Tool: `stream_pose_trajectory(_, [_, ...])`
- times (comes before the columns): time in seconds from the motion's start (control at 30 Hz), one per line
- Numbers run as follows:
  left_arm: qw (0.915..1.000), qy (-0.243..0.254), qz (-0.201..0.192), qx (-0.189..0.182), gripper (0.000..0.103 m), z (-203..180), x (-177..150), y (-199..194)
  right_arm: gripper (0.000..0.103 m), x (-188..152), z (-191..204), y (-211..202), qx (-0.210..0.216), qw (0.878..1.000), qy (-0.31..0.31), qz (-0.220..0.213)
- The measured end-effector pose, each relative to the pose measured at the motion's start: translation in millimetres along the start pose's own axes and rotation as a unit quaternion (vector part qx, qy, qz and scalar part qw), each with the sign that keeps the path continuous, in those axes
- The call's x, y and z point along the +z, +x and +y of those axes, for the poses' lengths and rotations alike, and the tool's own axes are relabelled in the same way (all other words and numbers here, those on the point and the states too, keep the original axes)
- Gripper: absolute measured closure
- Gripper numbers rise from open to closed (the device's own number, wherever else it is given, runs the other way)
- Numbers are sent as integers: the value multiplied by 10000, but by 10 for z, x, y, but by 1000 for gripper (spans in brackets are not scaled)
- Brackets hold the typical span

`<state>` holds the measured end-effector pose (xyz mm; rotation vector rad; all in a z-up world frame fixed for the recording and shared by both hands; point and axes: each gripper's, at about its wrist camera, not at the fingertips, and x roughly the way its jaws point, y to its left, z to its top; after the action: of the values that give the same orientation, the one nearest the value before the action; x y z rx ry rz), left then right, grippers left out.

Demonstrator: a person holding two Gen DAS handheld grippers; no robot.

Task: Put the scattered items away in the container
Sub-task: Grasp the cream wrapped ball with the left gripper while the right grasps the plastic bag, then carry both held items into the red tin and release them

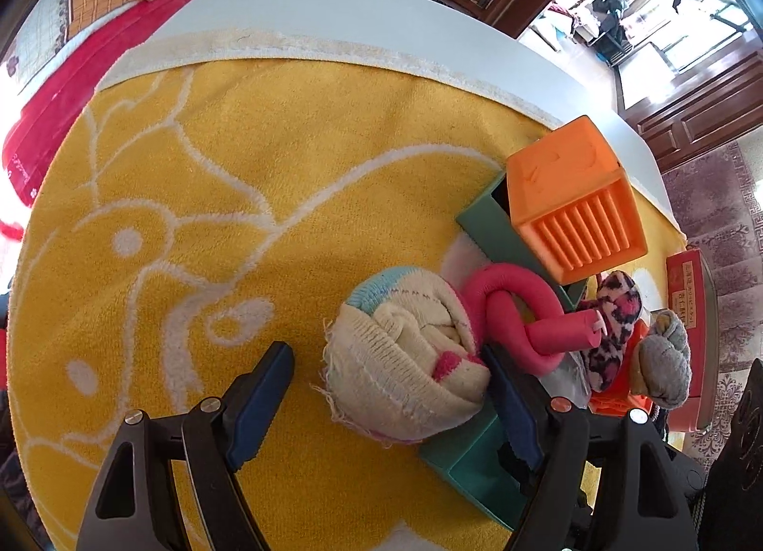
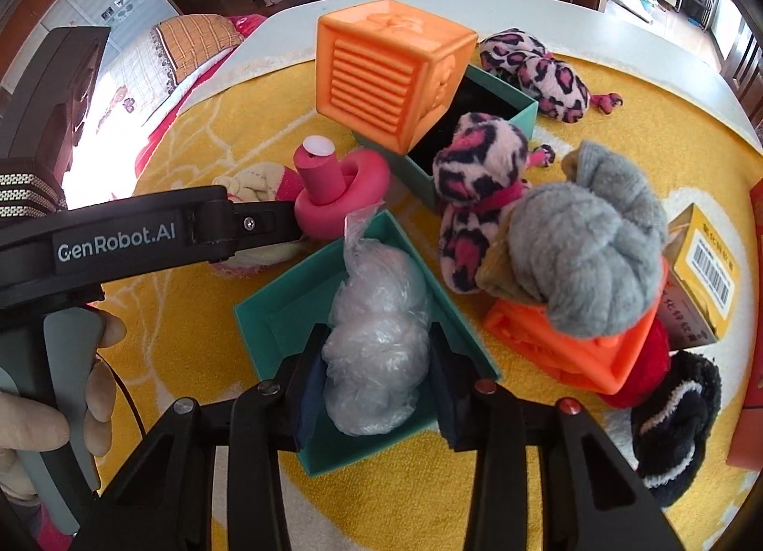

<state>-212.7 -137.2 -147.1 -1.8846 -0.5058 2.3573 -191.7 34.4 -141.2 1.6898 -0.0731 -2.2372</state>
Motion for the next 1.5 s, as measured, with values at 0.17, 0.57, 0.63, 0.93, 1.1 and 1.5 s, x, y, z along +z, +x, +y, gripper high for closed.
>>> stream_pose_trajectory(0.17, [9999,62,-47,65,22,-36,0,-4,61,-38,-14,-78,7,10000,-22,-44])
stream_pose_trajectory(0.57, [9993,-64,-373,42,42,-144,-231,-393,62,-169,-89,-669,290,9980,-111,-544])
stream_pose_trajectory(0.63, [9988,-115,-471,31,42,-188,-266,-495,62,-167,-140,-766,316,9975,-75,-630])
stream_pose_trajectory(0.93, [9973,38,-732,-11,42,-624,-407,-765,62,-320,-544,-1186,275,9944,234,-990])
stream_pose_trajectory(1.1, [9964,272,-793,-137,42,-1039,-476,-828,62,-443,-925,-1452,116,9907,536,-1242])
stream_pose_trajectory(1.5, [9892,1111,-660,-685,42,-2339,-732,-743,62,-879,-2110,-2057,-551,9722,1509,-1703])
